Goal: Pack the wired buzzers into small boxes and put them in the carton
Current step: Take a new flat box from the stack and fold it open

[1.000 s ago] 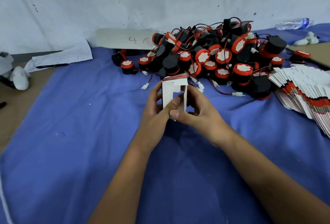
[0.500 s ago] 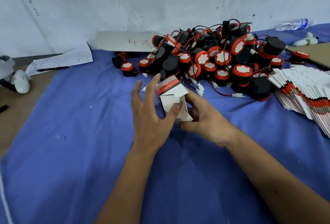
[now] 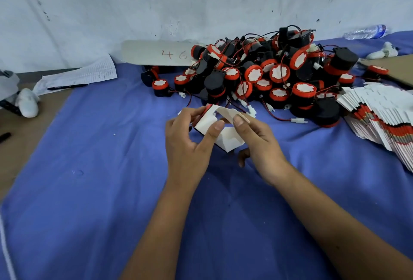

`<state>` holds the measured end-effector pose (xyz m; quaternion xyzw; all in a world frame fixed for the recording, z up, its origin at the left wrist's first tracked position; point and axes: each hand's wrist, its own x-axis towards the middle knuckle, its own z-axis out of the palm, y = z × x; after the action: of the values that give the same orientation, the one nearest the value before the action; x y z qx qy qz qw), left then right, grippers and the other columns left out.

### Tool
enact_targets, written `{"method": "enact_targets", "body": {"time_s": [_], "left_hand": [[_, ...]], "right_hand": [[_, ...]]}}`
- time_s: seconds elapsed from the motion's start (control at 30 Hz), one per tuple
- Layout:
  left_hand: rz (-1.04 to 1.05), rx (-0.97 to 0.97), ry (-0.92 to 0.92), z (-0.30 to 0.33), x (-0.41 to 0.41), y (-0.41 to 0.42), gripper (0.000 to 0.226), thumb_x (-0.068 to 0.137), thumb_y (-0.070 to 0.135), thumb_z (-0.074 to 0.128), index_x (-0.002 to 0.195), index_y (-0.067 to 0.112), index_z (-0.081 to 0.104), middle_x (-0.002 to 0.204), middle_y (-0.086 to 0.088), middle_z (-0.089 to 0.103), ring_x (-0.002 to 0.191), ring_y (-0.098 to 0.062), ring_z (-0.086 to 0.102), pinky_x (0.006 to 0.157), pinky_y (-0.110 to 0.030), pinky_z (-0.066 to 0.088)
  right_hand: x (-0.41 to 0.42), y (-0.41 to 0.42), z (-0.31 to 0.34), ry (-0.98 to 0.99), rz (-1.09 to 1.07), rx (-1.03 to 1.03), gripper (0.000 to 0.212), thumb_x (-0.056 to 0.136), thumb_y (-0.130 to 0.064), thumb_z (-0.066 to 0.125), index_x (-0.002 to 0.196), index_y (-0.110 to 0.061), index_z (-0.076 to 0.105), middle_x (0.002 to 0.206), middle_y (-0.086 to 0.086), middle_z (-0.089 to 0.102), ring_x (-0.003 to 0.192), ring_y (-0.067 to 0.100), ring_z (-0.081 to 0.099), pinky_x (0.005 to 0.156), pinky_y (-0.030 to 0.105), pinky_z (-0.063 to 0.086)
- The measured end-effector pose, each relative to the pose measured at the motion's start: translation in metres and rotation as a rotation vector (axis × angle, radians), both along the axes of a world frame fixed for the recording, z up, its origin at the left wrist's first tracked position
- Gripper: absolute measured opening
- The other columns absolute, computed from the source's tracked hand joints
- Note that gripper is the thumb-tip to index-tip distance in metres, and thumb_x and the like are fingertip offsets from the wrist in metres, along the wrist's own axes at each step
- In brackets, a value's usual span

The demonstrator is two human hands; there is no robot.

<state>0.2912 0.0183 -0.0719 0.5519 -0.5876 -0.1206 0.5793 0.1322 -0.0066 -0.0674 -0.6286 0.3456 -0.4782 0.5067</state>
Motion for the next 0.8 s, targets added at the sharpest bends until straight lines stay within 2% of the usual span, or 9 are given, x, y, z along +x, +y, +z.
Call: {"method": "enact_targets", "body": {"time_s": [0.07, 0.13, 0.23, 0.3, 0.4, 0.5, 0.6, 0.7, 0.8], "left_hand": [[0.031, -0.015, -0.031, -0.0001, -0.0046, 0.0002, 0.033, 0.09, 0.064, 0.061, 0.112, 0.042, 0.052, 0.114, 0.024, 0.06, 0.116, -0.006, 0.05, 0.087, -0.007, 0.037], [0.006, -0.049, -0.049, -0.0006, -0.0077, 0.0013, 0.027, 0.094, 0.057, 0.061, 0.111, 0.043, 0.045, 0.114, 0.02, 0.058, 0.113, -0.01, 0.054, 0.087, -0.014, 0.041], [-0.092, -0.057, -0.054, -0.0006, -0.0089, 0.0028, 0.021, 0.1, 0.043, 0.062, 0.112, 0.035, 0.047, 0.107, 0.009, 0.059, 0.101, -0.018, 0.061, 0.08, -0.029, 0.051], [-0.125, -0.063, -0.038, -0.0002, -0.0074, 0.0024, 0.021, 0.099, 0.033, 0.065, 0.106, 0.019, 0.051, 0.098, 0.002, 0.056, 0.095, -0.019, 0.06, 0.079, -0.03, 0.051], [-0.129, -0.097, -0.054, 0.0014, -0.0055, 0.0015, 0.02, 0.095, 0.022, 0.067, 0.095, 0.007, 0.054, 0.088, -0.001, 0.051, 0.088, -0.02, 0.055, 0.082, -0.025, 0.047], [-0.17, -0.102, -0.056, 0.0053, -0.0067, 0.0034, 0.028, 0.096, 0.029, 0.066, 0.095, 0.003, 0.057, 0.088, 0.007, 0.049, 0.084, -0.017, 0.053, 0.076, -0.025, 0.045], [-0.234, -0.103, 0.029, 0.0072, -0.0077, 0.0058, 0.044, 0.099, 0.045, 0.054, 0.089, 0.002, 0.055, 0.097, -0.001, 0.059, 0.09, -0.021, 0.058, 0.075, -0.034, 0.048], [-0.261, -0.076, 0.116, 0.0062, -0.0068, 0.006, 0.045, 0.1, 0.044, 0.049, 0.086, 0.002, 0.057, 0.104, -0.007, 0.067, 0.098, -0.024, 0.064, 0.08, -0.048, 0.052], [-0.224, -0.068, 0.084, 0.0069, -0.007, 0.0076, 0.032, 0.095, 0.035, 0.061, 0.077, 0.012, 0.048, 0.095, -0.009, 0.068, 0.108, -0.022, 0.067, 0.086, -0.046, 0.054]], "right_hand": [[0.0025, 0.0005, 0.0011, 0.02, -0.085, -0.035, 0.038, 0.101, -0.048, 0.049, 0.123, -0.029, 0.073, 0.099, -0.006, 0.065, 0.072, 0.027, 0.062, 0.045, 0.035, 0.047], [0.0027, -0.0004, 0.0014, 0.081, -0.186, -0.121, 0.045, 0.101, -0.047, 0.048, 0.108, -0.012, 0.076, 0.09, -0.002, 0.061, 0.069, 0.028, 0.059, 0.047, 0.041, 0.048], [0.0014, -0.0007, 0.0001, 0.176, -0.26, -0.227, 0.061, 0.102, -0.047, 0.046, 0.092, 0.009, 0.066, 0.078, 0.009, 0.057, 0.066, 0.036, 0.054, 0.052, 0.052, 0.045], [0.0011, 0.0, 0.0006, 0.176, -0.271, -0.248, 0.065, 0.101, -0.05, 0.046, 0.083, 0.01, 0.062, 0.075, 0.013, 0.054, 0.064, 0.038, 0.051, 0.052, 0.052, 0.043], [0.0025, 0.0015, 0.0007, 0.159, -0.325, -0.256, 0.056, 0.099, -0.053, 0.049, 0.068, -0.007, 0.058, 0.069, 0.011, 0.05, 0.063, 0.035, 0.049, 0.052, 0.046, 0.042], [0.0023, 0.0006, 0.0027, 0.129, -0.289, -0.245, 0.026, 0.102, -0.046, 0.053, 0.091, -0.038, 0.075, 0.085, 0.005, 0.064, 0.08, 0.029, 0.061, 0.068, 0.05, 0.05], [-0.0024, -0.0016, 0.0043, 0.096, -0.213, -0.244, 0.024, 0.101, -0.04, 0.056, 0.108, -0.028, 0.075, 0.107, -0.007, 0.07, 0.104, 0.022, 0.065, 0.085, 0.049, 0.054], [-0.0038, -0.0009, 0.0046, 0.138, -0.204, -0.296, 0.019, 0.1, -0.035, 0.06, 0.109, -0.028, 0.074, 0.109, -0.013, 0.068, 0.106, 0.015, 0.064, 0.087, 0.034, 0.052], [-0.0043, -0.0021, 0.0021, 0.24, -0.265, -0.42, 0.016, 0.095, -0.027, 0.068, 0.107, -0.02, 0.076, 0.105, -0.011, 0.067, 0.102, 0.011, 0.065, 0.085, 0.02, 0.048]]}}
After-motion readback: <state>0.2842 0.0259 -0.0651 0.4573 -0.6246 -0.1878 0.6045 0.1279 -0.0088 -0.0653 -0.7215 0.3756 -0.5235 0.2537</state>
